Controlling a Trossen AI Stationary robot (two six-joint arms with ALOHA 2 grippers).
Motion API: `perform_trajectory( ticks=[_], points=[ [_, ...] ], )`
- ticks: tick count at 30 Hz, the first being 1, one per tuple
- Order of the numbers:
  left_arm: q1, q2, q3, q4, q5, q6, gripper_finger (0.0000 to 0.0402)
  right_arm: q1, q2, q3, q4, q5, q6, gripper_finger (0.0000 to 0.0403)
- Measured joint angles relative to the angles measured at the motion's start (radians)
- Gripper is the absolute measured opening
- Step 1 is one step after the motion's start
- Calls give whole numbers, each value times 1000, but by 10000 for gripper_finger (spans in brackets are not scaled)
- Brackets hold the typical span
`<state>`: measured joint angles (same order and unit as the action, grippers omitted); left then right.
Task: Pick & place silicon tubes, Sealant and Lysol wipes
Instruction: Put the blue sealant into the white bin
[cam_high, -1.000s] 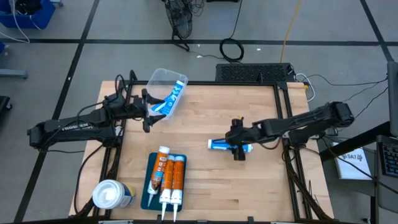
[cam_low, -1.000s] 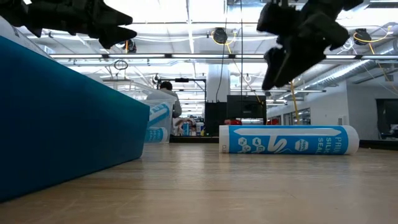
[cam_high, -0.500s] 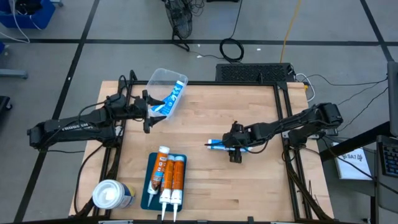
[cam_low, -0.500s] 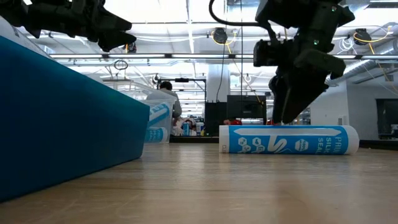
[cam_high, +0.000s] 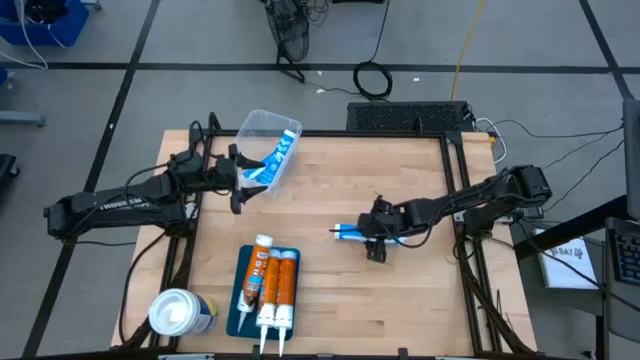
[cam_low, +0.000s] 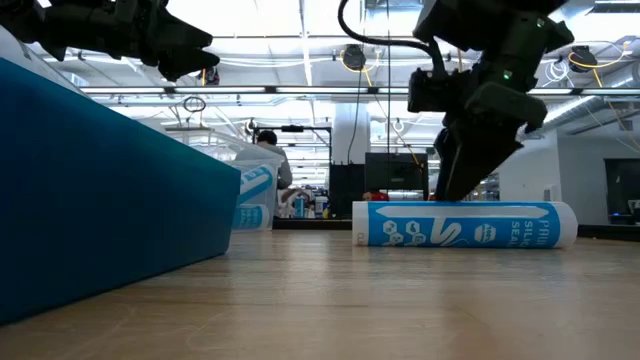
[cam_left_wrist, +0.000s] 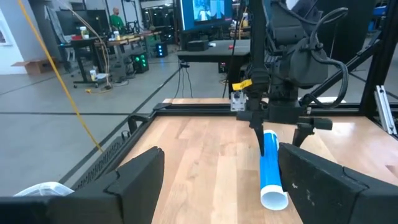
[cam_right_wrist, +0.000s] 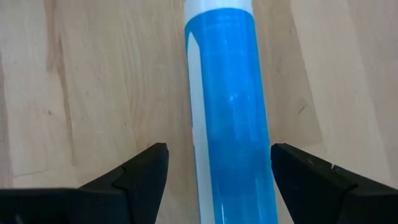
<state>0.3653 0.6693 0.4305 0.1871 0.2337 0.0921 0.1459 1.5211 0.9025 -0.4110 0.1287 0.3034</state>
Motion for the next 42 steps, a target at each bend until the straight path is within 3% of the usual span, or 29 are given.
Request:
perform_trajectory(
  ticks=[30,42],
  points=[
    [0,0,0,1,0,43,306,-1,-3,-264,288,27,51,262],
    [0,0,0,1,0,41,306,-2,-1,-266,299,55,38,203]
  ],
)
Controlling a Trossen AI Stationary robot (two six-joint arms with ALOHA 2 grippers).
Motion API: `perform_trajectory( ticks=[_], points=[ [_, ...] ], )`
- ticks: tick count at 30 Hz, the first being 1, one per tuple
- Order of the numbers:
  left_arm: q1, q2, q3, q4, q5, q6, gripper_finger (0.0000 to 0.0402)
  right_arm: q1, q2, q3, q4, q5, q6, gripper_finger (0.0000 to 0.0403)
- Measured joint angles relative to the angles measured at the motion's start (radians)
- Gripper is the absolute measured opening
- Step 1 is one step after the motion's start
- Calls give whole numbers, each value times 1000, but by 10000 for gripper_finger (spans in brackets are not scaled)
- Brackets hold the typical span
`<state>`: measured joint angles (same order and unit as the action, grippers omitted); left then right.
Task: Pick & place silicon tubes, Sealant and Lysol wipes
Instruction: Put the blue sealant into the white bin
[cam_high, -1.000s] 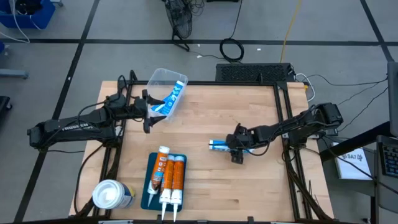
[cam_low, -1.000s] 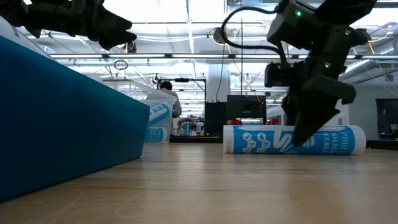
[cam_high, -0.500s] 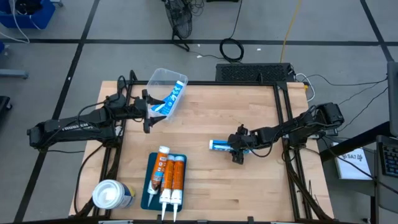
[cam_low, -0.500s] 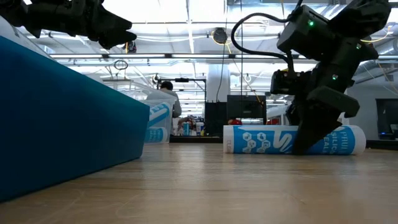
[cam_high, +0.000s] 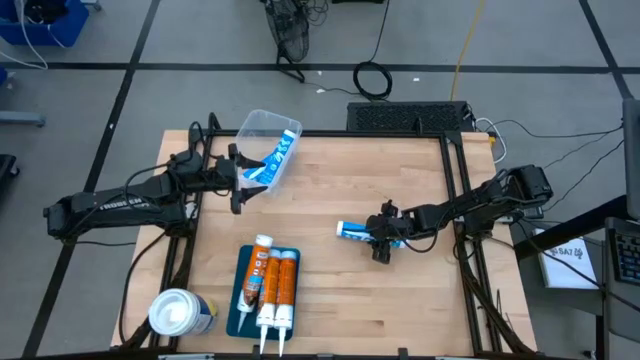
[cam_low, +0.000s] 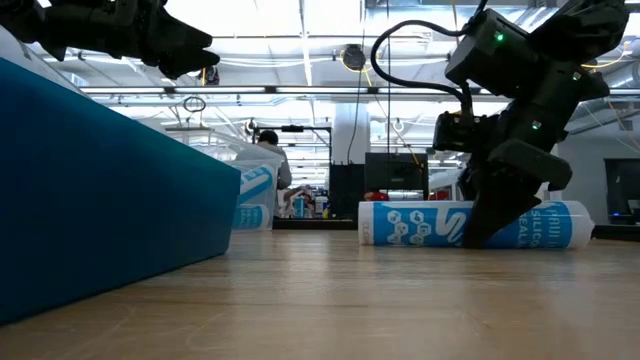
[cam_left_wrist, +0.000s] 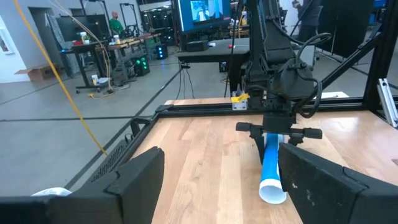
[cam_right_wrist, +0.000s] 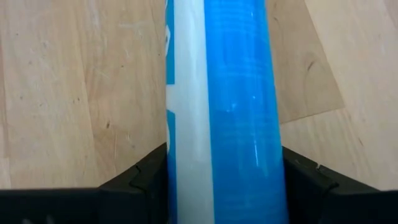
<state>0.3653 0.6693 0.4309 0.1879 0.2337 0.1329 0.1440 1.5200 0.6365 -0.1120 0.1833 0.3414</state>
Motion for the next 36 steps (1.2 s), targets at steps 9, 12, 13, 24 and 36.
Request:
perform_trajectory(
  ticks=[9,12,13,24,36],
  points=[
    [0,0,0,0,0,0,306,0,1,-1,26,0,-23,209],
    [0,0,0,0,0,0,306,0,1,-1,27,0,-30,203],
    [0,0,0,0,0,0,306,0,1,-1,27,1,-31,203],
    [0,0,0,0,0,0,306,0,1,-1,29,3,-32,203],
    [0,0,0,0,0,0,306,0,1,-1,29,3,-32,203]
  ],
)
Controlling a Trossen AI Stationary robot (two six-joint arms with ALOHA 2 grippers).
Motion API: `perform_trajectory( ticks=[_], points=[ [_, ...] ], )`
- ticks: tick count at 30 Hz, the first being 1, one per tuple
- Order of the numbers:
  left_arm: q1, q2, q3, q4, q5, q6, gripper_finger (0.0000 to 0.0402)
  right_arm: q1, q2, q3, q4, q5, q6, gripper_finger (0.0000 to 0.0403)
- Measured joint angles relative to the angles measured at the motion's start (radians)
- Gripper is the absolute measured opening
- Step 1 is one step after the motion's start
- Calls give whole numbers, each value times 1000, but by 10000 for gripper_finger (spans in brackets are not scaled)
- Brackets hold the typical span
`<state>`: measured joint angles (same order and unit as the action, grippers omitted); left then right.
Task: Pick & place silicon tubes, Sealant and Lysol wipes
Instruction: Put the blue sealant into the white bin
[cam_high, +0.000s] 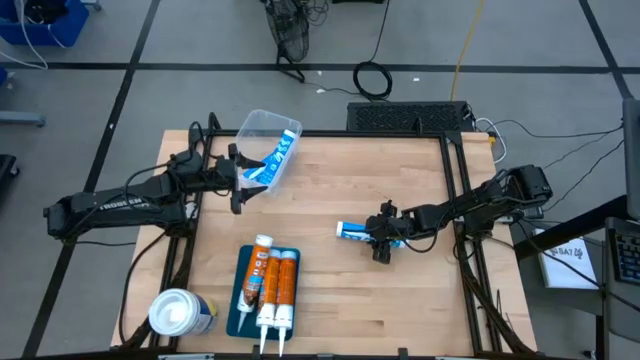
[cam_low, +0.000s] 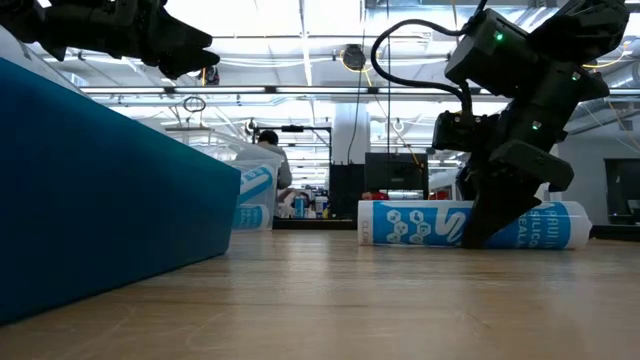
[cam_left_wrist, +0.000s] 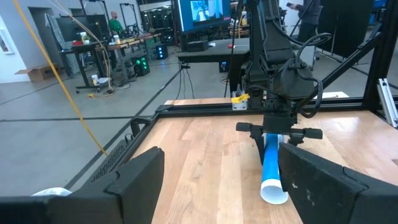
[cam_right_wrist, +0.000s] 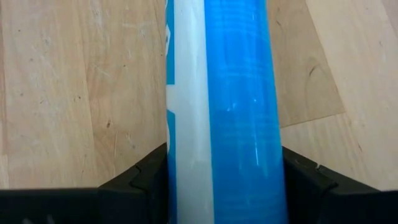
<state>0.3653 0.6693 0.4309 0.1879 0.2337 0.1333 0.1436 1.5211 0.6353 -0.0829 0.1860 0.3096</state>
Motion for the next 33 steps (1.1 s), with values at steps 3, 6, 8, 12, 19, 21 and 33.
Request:
perform_trajectory(
  ticks=[3,6,8,12,19,21,33],
  points=[
    [0,0,0,0,0,0,306,0,0,0,0,0,0,203],
    [0,0,0,0,0,0,306,0,0,0,0,0,8,203],
    [0,0,0,0,0,0,306,0,0,0,0,0,9,203],
    [0,0,0,0,0,0,306,0,0,0,0,0,11,203],
    [0,0,0,0,0,0,306,0,-13,0,-6,0,10,202],
    [0,0,0,0,0,0,306,0,-24,-1,-16,0,9,202],
    [0,0,0,0,0,1,306,-5,-42,-1,-10,-1,3,202]
  ],
)
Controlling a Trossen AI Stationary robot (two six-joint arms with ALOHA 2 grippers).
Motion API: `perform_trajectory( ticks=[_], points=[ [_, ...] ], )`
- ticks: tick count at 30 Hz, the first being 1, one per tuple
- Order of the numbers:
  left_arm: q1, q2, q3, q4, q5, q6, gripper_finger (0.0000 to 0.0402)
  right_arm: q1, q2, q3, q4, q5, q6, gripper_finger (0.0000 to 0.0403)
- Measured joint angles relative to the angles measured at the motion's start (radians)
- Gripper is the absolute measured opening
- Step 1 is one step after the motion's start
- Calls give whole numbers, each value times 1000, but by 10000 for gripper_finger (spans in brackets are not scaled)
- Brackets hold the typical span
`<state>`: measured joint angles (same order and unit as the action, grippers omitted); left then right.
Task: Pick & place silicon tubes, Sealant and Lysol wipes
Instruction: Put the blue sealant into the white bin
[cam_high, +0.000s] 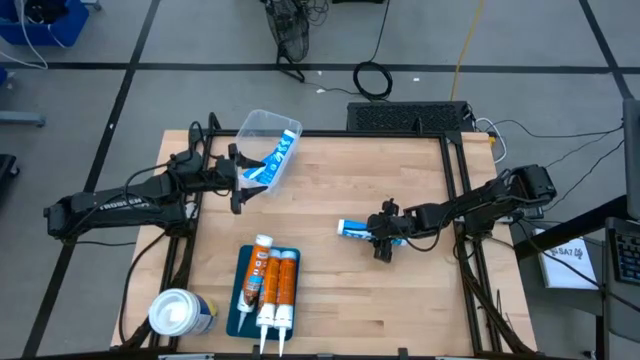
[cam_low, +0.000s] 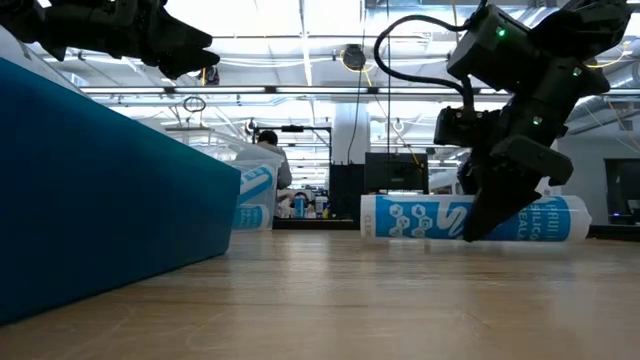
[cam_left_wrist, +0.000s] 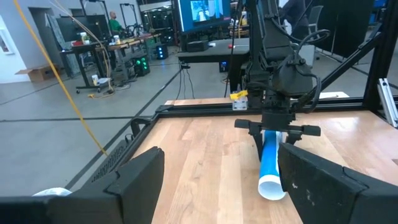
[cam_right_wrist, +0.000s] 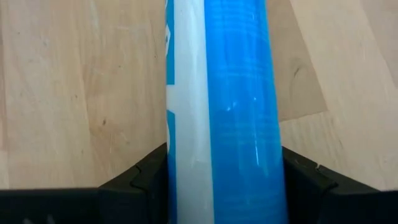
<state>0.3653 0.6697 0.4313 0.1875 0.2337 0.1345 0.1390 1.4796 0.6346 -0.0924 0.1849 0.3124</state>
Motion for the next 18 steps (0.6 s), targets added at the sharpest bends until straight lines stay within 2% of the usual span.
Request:
perform_trajectory(
  ticks=[18],
  points=[
    [0,0,0,-1,0,-1,306,-36,-27,0,-24,-6,9,202]
  ],
)
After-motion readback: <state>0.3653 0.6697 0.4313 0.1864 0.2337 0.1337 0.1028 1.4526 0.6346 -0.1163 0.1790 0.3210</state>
